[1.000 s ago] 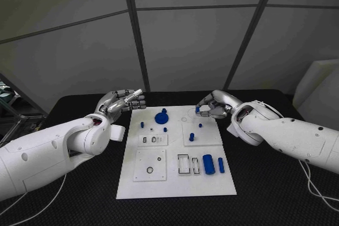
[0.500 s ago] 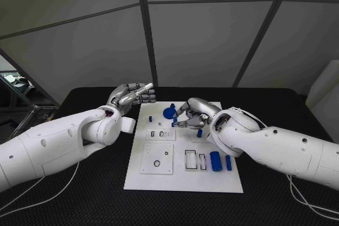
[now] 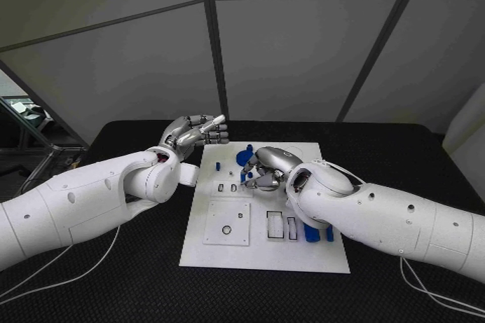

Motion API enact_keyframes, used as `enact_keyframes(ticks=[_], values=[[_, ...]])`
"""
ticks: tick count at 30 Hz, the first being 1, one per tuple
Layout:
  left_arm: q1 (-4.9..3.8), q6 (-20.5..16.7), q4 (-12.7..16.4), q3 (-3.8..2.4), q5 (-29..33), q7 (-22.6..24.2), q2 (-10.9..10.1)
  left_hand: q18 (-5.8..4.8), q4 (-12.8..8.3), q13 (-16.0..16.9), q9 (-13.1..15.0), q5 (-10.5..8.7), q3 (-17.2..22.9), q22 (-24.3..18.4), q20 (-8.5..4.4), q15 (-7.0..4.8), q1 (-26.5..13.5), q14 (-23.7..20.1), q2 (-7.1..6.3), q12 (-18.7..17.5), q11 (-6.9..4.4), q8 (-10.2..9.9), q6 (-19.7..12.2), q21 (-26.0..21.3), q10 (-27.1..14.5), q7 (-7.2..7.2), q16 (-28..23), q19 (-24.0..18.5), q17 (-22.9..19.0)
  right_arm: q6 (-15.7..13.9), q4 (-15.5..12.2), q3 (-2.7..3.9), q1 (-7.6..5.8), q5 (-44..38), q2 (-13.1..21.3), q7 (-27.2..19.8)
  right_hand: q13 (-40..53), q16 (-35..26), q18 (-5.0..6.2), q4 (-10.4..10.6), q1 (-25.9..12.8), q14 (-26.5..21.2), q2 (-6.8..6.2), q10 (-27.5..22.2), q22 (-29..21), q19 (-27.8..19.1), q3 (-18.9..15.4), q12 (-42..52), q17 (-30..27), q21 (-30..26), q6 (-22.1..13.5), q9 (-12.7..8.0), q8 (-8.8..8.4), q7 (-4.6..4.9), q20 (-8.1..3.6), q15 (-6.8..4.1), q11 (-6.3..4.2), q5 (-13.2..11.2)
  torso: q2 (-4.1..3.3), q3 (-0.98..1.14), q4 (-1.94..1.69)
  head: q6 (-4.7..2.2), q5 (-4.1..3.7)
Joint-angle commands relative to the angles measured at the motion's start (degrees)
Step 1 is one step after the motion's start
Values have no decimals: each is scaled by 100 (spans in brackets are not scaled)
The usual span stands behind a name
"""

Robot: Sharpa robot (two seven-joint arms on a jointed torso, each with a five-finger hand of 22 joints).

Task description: Assemble the parts on the task board

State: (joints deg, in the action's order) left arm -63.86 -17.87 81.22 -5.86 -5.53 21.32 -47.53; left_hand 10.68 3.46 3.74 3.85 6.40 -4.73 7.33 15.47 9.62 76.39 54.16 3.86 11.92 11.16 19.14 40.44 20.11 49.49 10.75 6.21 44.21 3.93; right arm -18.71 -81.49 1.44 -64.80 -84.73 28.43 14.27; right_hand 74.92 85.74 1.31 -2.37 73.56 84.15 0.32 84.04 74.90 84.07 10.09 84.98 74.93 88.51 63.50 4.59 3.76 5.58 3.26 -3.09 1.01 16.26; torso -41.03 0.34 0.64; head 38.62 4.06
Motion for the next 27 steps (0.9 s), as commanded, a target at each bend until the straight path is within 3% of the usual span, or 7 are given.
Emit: enact_keyframes(ticks=[1,21,27], values=[[-11,78,-1,-6,15,24,20,-33,-43,-6,-6,9,-7,-8,3,-11,2,-37,42,-24,2,-23,18,-13,48,267,-28,-12,-1,64,83,-10,2,-333,-86,185,991,-8,-74,33,-32,361,8,277,1249,460,3,9,442,21,104,9,30,-54,-29,-40,-52,33,2,3,-10,22,21],[-12,98,-18,-6,15,13,46,-33,-48,-6,-6,2,-12,-11,4,-10,0,-35,42,-27,2,-26,18,-13,51,267,-31,-11,0,220,289,-39,90,-419,-295,195,981,-17,-69,35,-68,357,-19,271,1226,448,-9,-1,424,10,88,7,13,-52,-32,-43,-53,39,5,4,1,87,71],[-12,104,-26,-6,15,11,54,-33,-48,-6,-6,2,-12,-11,4,-10,0,-35,42,-27,2,-26,18,-13,51,267,-31,-11,0,283,320,-105,98,-421,-317,190,977,-18,-68,37,-79,356,-26,268,1220,445,-12,-5,422,7,82,5,8,-50,-33,-43,-51,39,7,7,2,97,79]])
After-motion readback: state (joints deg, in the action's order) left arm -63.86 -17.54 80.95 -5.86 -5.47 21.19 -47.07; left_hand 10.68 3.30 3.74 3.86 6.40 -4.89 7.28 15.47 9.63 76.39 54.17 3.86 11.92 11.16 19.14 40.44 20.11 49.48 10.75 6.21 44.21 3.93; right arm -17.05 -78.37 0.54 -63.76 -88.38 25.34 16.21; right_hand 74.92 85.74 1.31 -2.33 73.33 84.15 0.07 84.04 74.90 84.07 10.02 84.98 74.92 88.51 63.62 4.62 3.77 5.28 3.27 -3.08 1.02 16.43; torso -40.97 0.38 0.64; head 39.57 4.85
